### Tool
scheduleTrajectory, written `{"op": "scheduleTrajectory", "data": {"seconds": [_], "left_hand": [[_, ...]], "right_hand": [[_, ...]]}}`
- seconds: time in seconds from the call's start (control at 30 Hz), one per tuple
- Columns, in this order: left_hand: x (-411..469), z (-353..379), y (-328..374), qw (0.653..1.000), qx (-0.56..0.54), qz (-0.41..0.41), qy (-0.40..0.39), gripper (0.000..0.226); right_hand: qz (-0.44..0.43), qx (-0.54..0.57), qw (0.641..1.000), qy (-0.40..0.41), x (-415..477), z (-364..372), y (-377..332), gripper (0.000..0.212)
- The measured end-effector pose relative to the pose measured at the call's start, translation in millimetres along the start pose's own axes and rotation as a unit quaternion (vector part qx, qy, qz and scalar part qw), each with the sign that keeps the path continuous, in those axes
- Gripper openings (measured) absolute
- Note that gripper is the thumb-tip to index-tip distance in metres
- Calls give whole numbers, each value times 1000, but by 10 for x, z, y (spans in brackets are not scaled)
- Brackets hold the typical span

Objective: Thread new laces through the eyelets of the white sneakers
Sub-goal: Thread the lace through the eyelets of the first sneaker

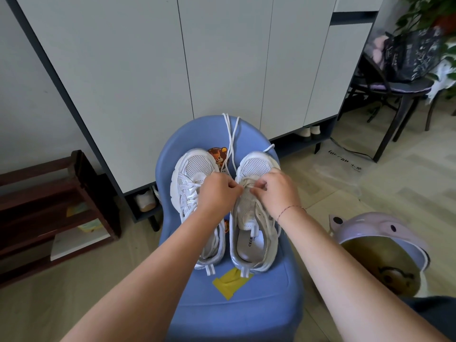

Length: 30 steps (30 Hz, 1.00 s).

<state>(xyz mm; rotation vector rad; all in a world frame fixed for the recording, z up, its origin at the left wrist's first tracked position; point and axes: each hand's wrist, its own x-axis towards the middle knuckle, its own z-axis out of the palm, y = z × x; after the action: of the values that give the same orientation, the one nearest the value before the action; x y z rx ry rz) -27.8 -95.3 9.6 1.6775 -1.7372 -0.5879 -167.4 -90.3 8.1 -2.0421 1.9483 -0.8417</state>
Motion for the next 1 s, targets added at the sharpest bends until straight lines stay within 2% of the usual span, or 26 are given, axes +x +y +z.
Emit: {"op": "scheduleTrajectory", "data": {"seconds": [0.1, 0.27, 0.37, 0.47, 0.53, 0.6, 0.67, 0.73, 0.8, 0.9, 1.0], "left_hand": [[-10, 16, -7, 1000, -10, -3, 11, 31], [-17, 33, -22, 1000, -20, -11, 21, 32], [-16, 48, -29, 999, -21, -16, 23, 32], [-30, 58, -16, 999, -18, -17, 26, 30], [-38, 60, -6, 999, -15, -14, 25, 29], [-35, 62, -3, 1000, -10, -9, 24, 28], [-34, 62, -1, 1000, -5, -8, 22, 28], [-35, 60, 4, 1000, -4, -6, 22, 29], [-29, 60, 9, 1000, -1, -2, 24, 29], [-21, 62, 13, 1000, 1, -4, 26, 28], [-26, 63, 11, 1000, 10, 3, 26, 26]], "right_hand": [[19, 79, 996, 27, -84, -50, 104, 15], [90, 181, 972, 124, -399, -207, 561, 8], [156, 254, 936, 185, -527, -282, 830, 6], [222, 342, 883, 231, -570, -292, 972, 6], [216, 319, 900, 205, -550, -253, 930, 5], [175, 249, 938, 168, -490, -221, 767, 6], [114, 186, 962, 165, -396, -229, 543, 10], [52, 165, 972, 157, -280, -222, 335, 10], [17, 164, 980, 114, -171, -167, 158, 9], [3, 125, 991, 43, -41, -24, 26, 11], [1, 71, 997, 18, 17, 84, 21, 13]]}}
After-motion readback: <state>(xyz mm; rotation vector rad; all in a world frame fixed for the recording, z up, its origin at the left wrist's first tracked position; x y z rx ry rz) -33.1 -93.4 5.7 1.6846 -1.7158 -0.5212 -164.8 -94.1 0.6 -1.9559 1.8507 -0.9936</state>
